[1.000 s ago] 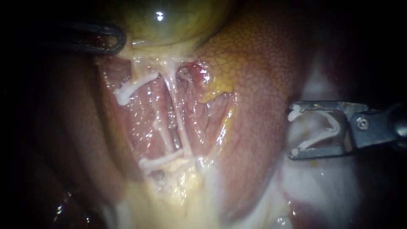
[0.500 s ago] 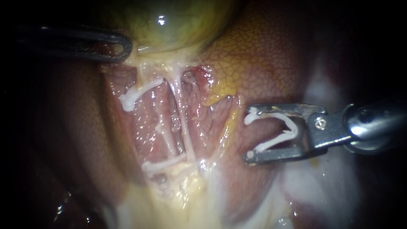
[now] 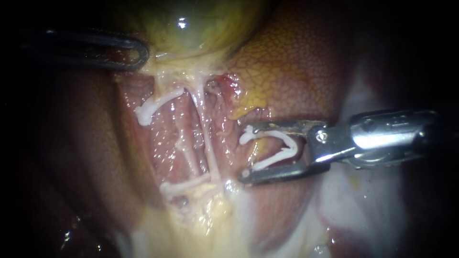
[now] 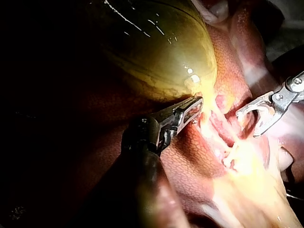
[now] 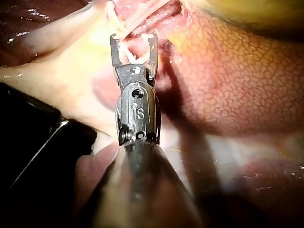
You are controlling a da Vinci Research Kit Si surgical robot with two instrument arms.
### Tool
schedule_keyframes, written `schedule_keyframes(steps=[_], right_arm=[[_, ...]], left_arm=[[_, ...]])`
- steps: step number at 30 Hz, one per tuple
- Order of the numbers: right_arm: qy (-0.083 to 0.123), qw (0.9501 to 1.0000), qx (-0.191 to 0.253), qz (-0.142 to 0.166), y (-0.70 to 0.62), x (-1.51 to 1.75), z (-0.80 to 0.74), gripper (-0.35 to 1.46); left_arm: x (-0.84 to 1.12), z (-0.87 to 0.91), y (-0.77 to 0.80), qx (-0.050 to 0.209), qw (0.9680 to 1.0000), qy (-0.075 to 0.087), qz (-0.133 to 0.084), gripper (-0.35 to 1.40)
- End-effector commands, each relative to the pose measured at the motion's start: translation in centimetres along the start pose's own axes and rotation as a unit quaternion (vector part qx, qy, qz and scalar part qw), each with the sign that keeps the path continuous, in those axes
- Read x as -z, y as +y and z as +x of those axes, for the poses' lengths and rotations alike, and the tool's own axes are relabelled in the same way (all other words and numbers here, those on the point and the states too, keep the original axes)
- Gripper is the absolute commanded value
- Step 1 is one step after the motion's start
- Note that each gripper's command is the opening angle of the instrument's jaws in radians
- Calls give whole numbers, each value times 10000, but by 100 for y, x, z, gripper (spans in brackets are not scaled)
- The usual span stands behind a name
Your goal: Clipping first clip right tube
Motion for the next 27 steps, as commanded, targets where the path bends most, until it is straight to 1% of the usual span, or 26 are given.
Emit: schedule_keyframes(steps=[1,8,14,16,22,23,27], right_arm=[[23,10000,-35,17,2,-2,-2,49],[110,9995,-263,103,15,-15,-14,50],[290,9980,-477,307,23,-22,-14,50],[313,9973,-531,411,25,-25,-15,50],[367,9960,-619,530,31,-37,-17,50],[390,9956,-641,554,32,-38,-17,50],[597,9932,-741,673,35,-44,-17,50]], left_arm=[[0,0,0,-1,10000,0,0,-35],[0,0,-1,-1,10000,-1,-2,-35],[0,1,-1,-2,10000,-1,-3,-35],[0,1,-1,-2,10000,2,11,-35],[0,1,-1,-3,10000,2,11,-35],[0,1,-1,-3,10000,2,10,-35],[0,1,-1,-2,10000,2,10,-35]])
